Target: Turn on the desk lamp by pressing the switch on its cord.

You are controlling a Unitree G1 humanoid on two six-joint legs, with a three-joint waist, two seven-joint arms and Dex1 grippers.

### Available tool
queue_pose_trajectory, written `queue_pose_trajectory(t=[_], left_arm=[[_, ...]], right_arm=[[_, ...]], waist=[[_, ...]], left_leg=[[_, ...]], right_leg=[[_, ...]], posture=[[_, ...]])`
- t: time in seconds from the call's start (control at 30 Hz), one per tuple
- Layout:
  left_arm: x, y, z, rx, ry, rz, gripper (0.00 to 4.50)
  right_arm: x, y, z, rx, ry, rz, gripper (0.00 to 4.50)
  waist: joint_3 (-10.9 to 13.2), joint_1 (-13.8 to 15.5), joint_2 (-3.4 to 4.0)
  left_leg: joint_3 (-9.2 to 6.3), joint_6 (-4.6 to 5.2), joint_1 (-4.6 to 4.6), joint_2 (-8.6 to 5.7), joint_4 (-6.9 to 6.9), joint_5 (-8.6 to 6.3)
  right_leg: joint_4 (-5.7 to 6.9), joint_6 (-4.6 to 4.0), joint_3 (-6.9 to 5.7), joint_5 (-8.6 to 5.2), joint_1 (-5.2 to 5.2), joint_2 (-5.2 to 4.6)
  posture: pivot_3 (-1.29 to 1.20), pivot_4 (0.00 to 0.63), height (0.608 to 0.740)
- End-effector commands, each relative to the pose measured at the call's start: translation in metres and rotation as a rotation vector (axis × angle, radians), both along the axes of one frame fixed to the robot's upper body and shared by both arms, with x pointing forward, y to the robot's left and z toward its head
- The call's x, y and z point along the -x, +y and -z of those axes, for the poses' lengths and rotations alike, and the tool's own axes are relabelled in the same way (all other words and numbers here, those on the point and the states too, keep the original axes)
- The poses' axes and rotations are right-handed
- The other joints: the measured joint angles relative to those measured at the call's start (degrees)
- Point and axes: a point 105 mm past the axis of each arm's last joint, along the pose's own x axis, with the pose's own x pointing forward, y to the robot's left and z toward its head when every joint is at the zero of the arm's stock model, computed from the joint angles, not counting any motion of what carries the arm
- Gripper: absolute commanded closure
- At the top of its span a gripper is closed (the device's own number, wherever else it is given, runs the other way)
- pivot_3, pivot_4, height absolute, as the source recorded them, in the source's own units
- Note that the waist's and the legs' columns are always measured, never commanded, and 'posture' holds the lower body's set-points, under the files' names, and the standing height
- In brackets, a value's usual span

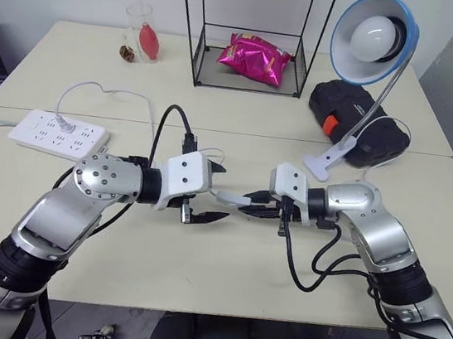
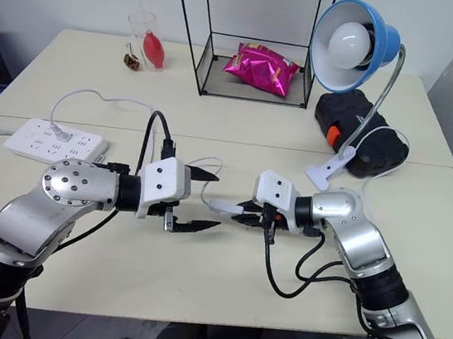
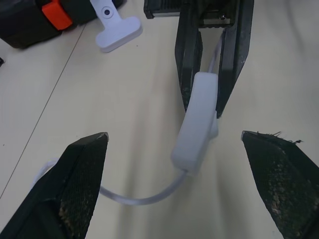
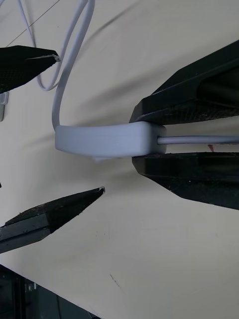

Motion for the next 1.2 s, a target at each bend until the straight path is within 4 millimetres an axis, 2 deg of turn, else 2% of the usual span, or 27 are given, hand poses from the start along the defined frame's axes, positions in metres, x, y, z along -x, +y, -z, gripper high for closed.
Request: queue_pose_trajectory(t=[0.03,0.07,0.17,0.7,0.93,1.2], left_arm=[[0.002,-0.006,-0.003,-0.003,-0.021,0.03,0.0],[0.002,-0.007,-0.003,-0.003,-0.02,0.03,0.0],[0.001,-0.008,-0.002,-0.004,-0.027,0.029,0.45],[-0.005,-0.005,0.003,-0.02,-0.024,0.02,3.49],[-0.007,0.0,0.005,-0.028,-0.032,0.015,3.83],[-0.006,-0.002,0.004,-0.01,-0.033,0.025,3.85]], right_arm=[[0.005,0.004,-0.009,-0.018,-0.033,-0.026,4.12],[0.006,0.004,-0.009,-0.018,-0.033,-0.026,4.12],[0.006,0.004,-0.01,-0.021,-0.031,-0.027,4.12],[0.007,0.004,-0.013,-0.03,-0.031,-0.036,4.12],[0.007,0.005,-0.014,-0.032,-0.031,-0.042,4.12],[0.008,0.006,-0.015,-0.038,-0.03,-0.052,4.12]], waist=[[0.0,0.0,0.0],[0.0,0.0,0.0],[0.0,0.0,0.0],[0.0,0.0,0.0],[0.0,0.0,0.0],[0.0,0.0,0.0]], left_leg=[[0.0,0.0,0.0,0.0,0.0,0.0],[0.0,0.0,0.0,0.0,0.01,0.0],[0.0,0.0,0.0,-0.01,0.03,0.0],[0.0,0.0,-0.01,-0.01,0.03,0.0],[0.0,0.0,0.0,-0.01,0.03,0.0],[-0.01,0.0,-0.01,0.0,0.03,0.0]], right_leg=[[0.0,0.0,0.0,0.0,0.0,0.0],[0.01,0.0,0.0,0.0,0.0,0.0],[0.02,0.0,0.0,0.0,0.0,0.0],[0.03,0.0,0.0,0.0,-0.01,0.0],[0.04,0.0,0.0,0.0,-0.01,0.0],[0.04,0.0,0.0,0.0,-0.01,0.0]], posture=[[0.0,0.15,0.74],[0.0,0.15,0.74],[0.0,0.15,0.74],[0.0,0.15,0.74],[0.0,0.15,0.74],[0.0,0.15,0.74]])
